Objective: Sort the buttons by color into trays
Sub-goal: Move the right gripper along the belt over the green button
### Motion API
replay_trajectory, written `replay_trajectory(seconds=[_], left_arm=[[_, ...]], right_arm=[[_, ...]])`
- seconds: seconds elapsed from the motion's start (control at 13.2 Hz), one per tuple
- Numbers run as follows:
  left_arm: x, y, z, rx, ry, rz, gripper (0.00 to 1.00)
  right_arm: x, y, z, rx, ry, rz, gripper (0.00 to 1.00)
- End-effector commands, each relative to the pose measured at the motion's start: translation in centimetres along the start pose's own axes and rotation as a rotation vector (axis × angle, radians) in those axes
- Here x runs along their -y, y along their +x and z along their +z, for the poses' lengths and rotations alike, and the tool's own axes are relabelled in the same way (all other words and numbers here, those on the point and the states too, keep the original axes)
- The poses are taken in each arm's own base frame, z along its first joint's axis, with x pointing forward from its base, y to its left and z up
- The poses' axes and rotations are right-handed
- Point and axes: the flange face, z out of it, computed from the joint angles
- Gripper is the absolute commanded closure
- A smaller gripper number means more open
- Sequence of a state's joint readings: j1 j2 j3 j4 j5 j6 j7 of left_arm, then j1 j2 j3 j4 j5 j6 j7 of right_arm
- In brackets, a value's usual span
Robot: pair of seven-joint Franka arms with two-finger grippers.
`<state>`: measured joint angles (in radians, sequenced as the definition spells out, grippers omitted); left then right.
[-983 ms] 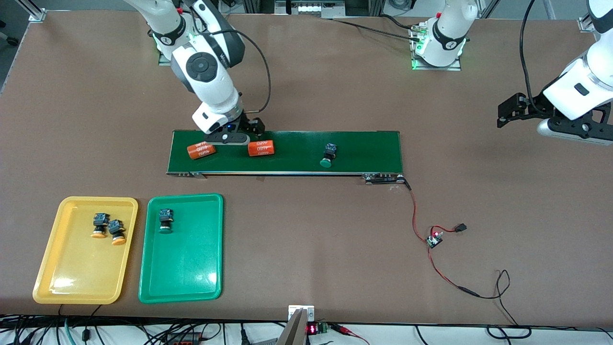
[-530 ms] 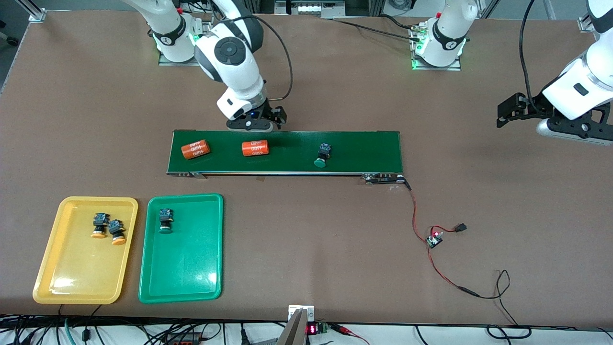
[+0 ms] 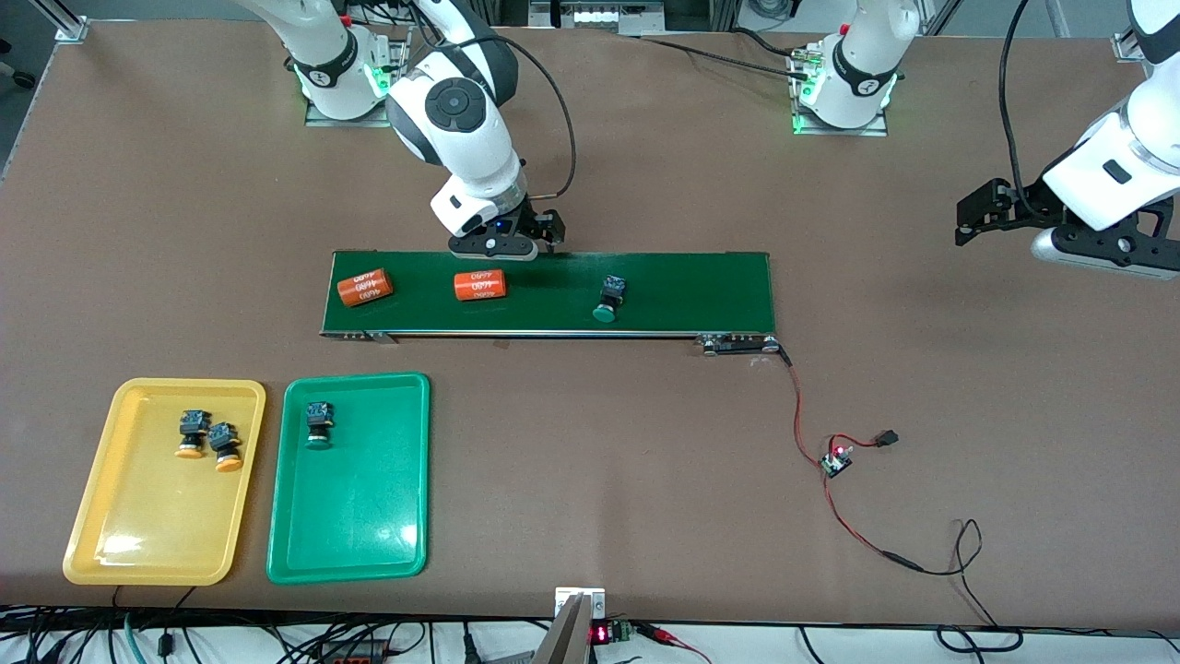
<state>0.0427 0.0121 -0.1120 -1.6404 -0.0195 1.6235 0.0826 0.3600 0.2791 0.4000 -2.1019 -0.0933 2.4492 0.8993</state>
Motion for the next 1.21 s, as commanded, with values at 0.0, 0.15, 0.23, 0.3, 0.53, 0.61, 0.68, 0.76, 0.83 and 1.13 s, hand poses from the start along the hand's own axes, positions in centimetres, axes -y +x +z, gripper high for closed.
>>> replay_trajectory(seconds=[0.0,0.15,0.23,0.3,0.53,0.61,0.68,0.76,0.83,1.13], left_arm=[[-0.3,-0.2,-0.8,0.003,0.001,-0.006,0.00],[-0.3,-0.1,-0.7,0.005,0.001,-0.004,0.00],[-0.3,-0.2,-0.8,0.003,0.001,-0.004,0.00],[-0.3,-0.2,-0.8,0.003,0.001,-0.006,0.00],[-0.3,-0.2,-0.8,0.003,0.001,-0.004,0.00],[-0.3,-0.2,-0.8,0.003,0.001,-0.004,0.00],[-0.3,-0.2,-0.8,0.003,0.001,-0.004,0.00],[-0.3,-0.1,-0.7,0.005,0.001,-0.004,0.00],[-0.3,-0.1,-0.7,0.005,0.001,-0.004,0.00],[-0.3,-0.1,-0.7,0.005,0.001,-0.004,0.00]], right_arm=[[1.0,0.7,-0.1,-0.014,0.009,0.040,0.00],[1.6,1.3,0.2,-0.009,0.018,0.061,0.00],[1.8,1.5,0.1,-0.011,0.023,0.063,0.00],[1.9,1.7,0.5,-0.005,0.023,0.063,0.00],[1.3,2.5,0.7,-0.021,0.011,0.055,0.00],[1.1,2.6,0.8,-0.020,0.004,0.058,0.00],[1.1,2.5,1.1,-0.016,0.000,0.055,0.00],[0.9,2.6,1.7,-0.011,-0.006,0.055,0.00],[0.8,2.5,2.1,-0.014,-0.017,0.041,0.00],[0.5,2.5,2.6,-0.008,-0.026,0.041,0.00]])
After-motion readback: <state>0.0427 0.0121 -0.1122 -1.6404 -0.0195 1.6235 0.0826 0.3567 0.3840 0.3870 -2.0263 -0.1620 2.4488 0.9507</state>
